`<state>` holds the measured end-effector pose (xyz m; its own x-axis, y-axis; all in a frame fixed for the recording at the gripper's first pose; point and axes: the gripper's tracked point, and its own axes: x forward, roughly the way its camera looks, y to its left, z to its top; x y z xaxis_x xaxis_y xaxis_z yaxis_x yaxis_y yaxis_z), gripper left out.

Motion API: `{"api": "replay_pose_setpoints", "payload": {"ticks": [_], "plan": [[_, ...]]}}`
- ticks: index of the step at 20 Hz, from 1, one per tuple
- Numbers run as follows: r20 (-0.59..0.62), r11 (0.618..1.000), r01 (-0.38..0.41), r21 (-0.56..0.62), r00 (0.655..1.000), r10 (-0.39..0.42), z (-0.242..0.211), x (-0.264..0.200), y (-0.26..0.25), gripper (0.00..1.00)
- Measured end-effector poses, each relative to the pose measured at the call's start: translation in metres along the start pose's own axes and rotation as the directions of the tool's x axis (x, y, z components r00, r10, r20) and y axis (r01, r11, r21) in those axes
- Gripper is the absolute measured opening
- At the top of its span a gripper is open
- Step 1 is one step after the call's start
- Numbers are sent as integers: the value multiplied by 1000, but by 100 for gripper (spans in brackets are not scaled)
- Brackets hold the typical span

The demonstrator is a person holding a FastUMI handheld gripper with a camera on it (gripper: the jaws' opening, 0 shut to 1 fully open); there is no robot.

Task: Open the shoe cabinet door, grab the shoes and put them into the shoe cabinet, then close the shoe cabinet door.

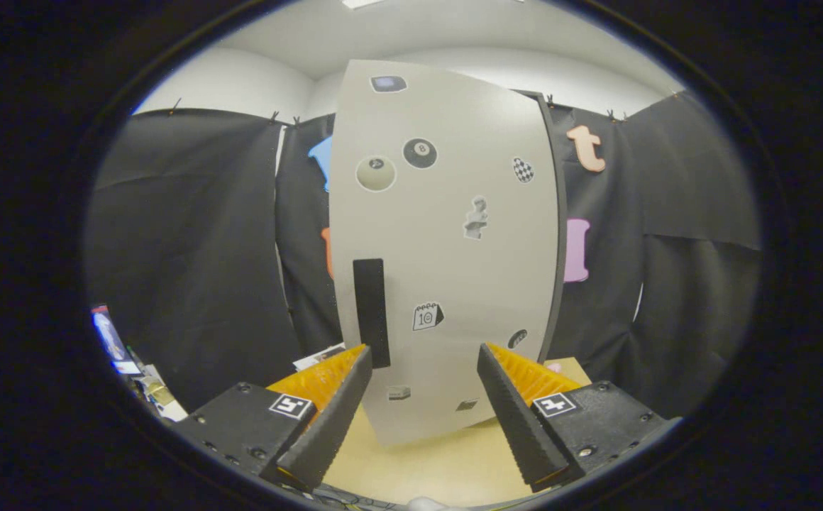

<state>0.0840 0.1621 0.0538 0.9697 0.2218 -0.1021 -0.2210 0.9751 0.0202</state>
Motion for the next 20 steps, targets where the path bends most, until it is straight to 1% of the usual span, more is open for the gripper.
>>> {"api": "replay_pose_setpoints", "payload": {"ticks": [6,10,16,18,20], "plan": [[31,1000,30,-1,999,-29,14,-1,-9,98],[35,998,62,18,997,-62,28,-1,-33,98],[43,990,135,52,990,-137,49,-10,-73,98],[51,983,179,33,982,-180,58,-11,-88,98],[57,981,194,15,979,-194,66,-11,-94,98]]}}
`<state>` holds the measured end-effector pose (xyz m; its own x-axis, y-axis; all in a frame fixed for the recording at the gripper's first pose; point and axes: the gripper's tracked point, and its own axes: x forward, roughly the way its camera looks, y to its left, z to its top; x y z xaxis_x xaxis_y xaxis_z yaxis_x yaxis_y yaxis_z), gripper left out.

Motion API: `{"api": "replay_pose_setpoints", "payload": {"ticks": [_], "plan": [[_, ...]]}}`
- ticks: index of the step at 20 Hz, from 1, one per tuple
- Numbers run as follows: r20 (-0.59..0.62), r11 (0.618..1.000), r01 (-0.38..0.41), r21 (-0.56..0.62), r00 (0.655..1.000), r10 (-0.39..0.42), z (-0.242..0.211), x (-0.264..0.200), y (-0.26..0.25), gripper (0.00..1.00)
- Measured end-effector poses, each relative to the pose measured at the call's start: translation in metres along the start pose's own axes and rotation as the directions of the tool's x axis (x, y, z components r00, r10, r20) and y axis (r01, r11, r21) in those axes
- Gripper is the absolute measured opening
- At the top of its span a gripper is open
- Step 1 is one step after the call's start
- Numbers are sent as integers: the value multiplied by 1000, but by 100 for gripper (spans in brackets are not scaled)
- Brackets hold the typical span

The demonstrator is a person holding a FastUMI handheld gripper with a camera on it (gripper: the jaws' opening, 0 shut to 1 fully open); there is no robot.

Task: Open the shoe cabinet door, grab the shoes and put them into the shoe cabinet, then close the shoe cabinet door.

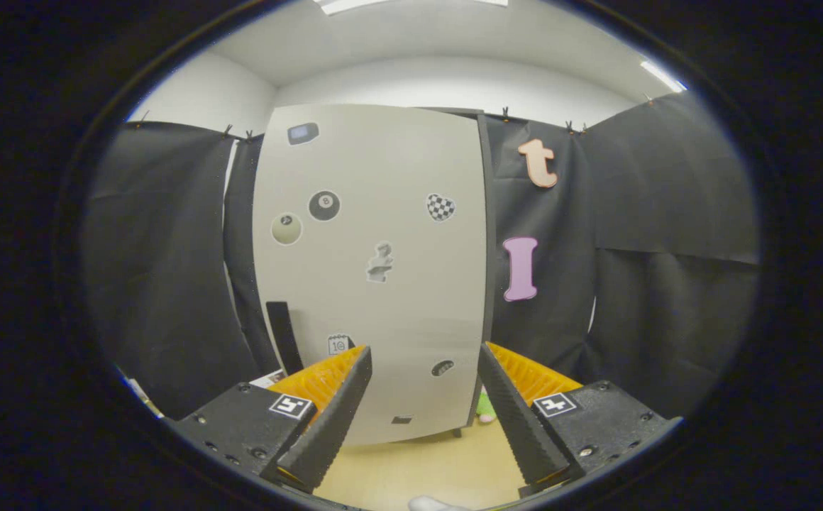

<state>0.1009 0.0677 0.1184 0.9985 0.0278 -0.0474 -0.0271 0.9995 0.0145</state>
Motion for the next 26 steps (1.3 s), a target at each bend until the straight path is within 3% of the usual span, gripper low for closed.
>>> {"api": "replay_pose_setpoints", "payload": {"ticks": [14,26], "plan": [[106,1000,16,-2,994,-16,42,-5,-4,98],[94,1000,8,3,996,-8,43,-9,-2,98]]}}
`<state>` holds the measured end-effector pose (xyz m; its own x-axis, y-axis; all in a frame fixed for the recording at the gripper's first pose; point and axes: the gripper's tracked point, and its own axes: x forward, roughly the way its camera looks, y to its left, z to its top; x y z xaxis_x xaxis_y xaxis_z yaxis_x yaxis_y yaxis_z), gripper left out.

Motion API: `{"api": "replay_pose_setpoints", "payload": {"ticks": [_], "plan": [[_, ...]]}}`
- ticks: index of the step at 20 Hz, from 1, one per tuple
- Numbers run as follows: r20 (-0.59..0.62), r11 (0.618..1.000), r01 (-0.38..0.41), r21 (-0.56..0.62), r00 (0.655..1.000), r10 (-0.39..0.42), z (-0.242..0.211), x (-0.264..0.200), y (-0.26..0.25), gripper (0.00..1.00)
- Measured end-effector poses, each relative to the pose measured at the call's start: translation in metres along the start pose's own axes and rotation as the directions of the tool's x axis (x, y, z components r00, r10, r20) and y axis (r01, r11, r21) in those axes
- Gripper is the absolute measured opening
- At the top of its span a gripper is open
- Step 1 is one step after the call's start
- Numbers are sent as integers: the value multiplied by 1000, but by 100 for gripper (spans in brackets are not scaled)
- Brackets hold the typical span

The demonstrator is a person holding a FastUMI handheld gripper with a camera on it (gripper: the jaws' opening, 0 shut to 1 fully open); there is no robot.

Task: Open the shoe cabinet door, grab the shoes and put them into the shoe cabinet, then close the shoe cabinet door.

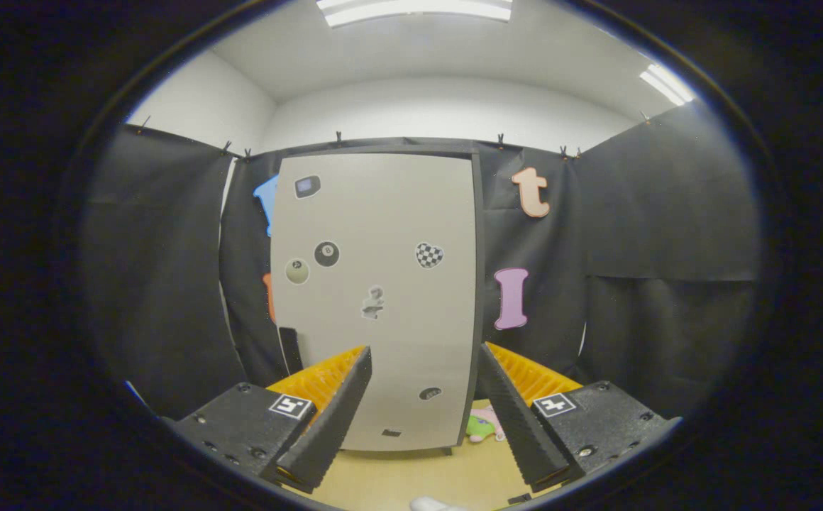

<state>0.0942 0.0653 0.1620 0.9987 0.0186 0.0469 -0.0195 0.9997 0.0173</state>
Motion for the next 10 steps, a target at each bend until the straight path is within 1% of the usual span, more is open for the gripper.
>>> {"api": "replay_pose_setpoints", "payload": {"ticks": [4,10], "plan": [[-14,1000,-4,10,1000,4,-2,0,0,98],[-21,1000,-4,-5,1000,4,-1,0,0,98]]}}
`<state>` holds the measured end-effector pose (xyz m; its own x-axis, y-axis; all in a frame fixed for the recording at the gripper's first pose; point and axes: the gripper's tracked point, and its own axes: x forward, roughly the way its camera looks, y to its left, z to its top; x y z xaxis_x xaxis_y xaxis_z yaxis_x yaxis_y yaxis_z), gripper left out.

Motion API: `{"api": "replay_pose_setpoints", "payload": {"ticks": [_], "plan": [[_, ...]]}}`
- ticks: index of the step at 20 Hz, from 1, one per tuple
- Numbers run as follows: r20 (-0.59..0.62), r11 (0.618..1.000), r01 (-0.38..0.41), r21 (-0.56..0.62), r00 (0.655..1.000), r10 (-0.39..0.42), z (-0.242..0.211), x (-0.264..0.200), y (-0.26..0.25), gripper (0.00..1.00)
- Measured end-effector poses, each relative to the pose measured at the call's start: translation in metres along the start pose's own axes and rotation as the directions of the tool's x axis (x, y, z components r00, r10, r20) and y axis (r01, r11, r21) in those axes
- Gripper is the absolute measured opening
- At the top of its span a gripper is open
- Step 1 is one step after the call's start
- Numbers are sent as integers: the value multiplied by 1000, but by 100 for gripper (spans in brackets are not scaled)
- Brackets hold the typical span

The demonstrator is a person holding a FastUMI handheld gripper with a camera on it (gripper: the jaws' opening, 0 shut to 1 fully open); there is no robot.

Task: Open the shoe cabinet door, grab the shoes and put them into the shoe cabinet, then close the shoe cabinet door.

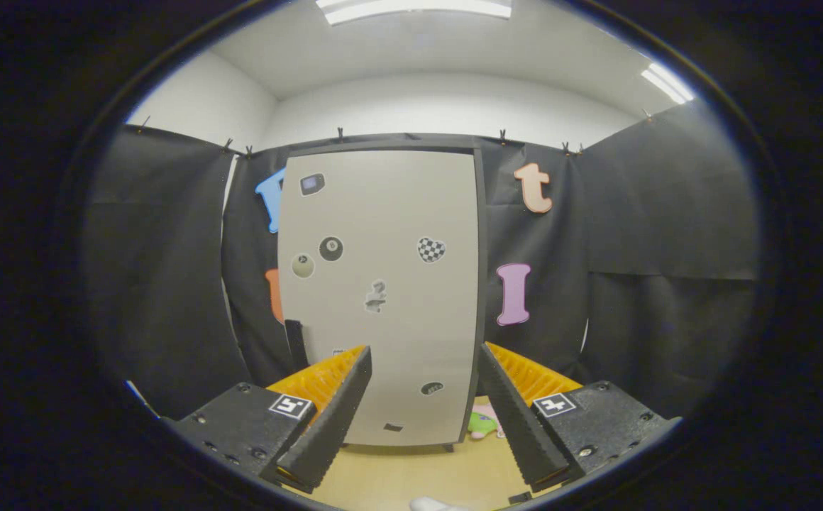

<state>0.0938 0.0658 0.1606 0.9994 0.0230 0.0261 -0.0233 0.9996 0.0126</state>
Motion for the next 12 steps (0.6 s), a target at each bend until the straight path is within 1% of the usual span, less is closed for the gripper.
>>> {"api": "replay_pose_setpoints", "payload": {"ticks": [12], "plan": [[-9,1000,-1,-9,1000,1,0,-1,1,98]]}}
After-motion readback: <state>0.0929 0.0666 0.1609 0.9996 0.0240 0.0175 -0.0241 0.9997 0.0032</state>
